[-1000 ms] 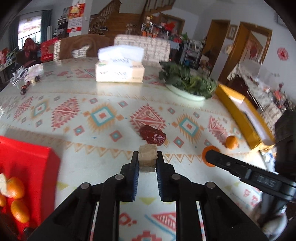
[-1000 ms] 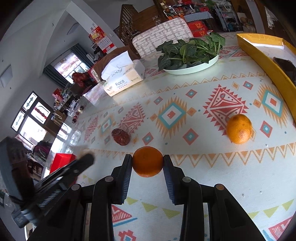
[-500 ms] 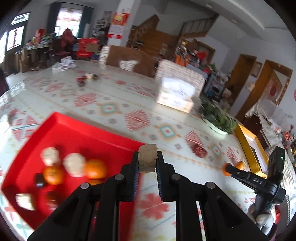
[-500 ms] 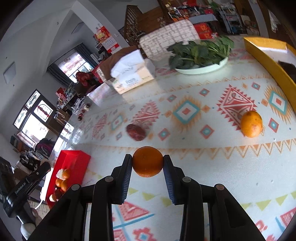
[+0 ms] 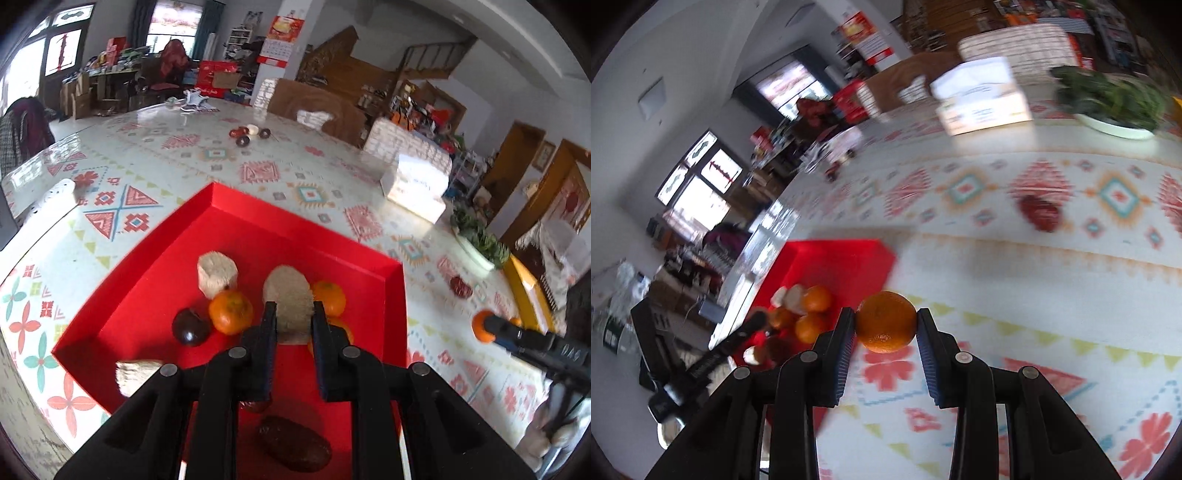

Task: Organize fruits
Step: 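Carry the orange and rice cake piece over the red tray and release both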

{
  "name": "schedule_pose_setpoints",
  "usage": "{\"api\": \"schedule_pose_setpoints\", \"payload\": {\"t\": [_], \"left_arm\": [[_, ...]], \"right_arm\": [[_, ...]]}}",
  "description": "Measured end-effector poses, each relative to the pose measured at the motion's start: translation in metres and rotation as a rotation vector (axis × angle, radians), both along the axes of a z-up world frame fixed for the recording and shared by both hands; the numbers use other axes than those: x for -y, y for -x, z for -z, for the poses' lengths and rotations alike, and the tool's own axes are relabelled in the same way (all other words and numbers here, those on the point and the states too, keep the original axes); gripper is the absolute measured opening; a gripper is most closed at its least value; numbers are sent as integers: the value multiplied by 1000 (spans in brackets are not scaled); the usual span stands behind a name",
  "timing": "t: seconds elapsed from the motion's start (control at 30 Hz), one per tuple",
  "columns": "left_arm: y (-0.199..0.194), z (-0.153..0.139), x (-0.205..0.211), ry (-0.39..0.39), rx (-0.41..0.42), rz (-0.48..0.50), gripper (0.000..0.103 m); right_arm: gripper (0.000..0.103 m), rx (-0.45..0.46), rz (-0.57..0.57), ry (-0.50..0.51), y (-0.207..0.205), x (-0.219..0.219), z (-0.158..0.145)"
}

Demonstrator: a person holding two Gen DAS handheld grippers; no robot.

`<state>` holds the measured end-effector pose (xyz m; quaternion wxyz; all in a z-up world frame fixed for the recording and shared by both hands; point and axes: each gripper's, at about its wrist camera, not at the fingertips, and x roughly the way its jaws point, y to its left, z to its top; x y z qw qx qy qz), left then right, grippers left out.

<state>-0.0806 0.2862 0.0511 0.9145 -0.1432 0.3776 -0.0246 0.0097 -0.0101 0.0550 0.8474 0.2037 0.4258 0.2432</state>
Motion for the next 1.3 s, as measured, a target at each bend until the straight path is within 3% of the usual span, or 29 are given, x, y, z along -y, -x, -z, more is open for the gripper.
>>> {"api": "schedule_pose_setpoints", "payload": {"t": [0.17, 0.3, 0.37, 0.43, 0.5, 0.63, 0.7, 1.07, 1.3], "left_arm": [[-6, 15, 12, -47, -34, 49, 17], [-7, 19, 2, -24, -47, 49, 17], [-6, 17, -5, -12, -44, 45, 22], [-4, 11, -13, -1, -28, 37, 38], [0, 4, -20, 1, -4, 27, 45], [5, -6, -33, 16, 26, 12, 52], [6, -8, -39, 25, 33, 2, 58], [10, -7, -52, 51, 30, -29, 60], [17, -17, -22, -40, 50, 27, 82]], "right_arm": [[37, -5, -68, 48, -10, -46, -2], [37, -2, -108, 98, -17, -79, 0], [37, 2, -122, 124, -20, -91, 2], [37, 14, -131, 161, -23, -103, 3], [38, 30, -136, 203, -24, -113, 3], [39, 57, -139, 277, -24, -127, 7], [39, 58, -138, 288, -24, -128, 8], [51, 67, -75, 269, -20, -112, 4], [56, 77, -27, 235, -6, -85, -2]]}}
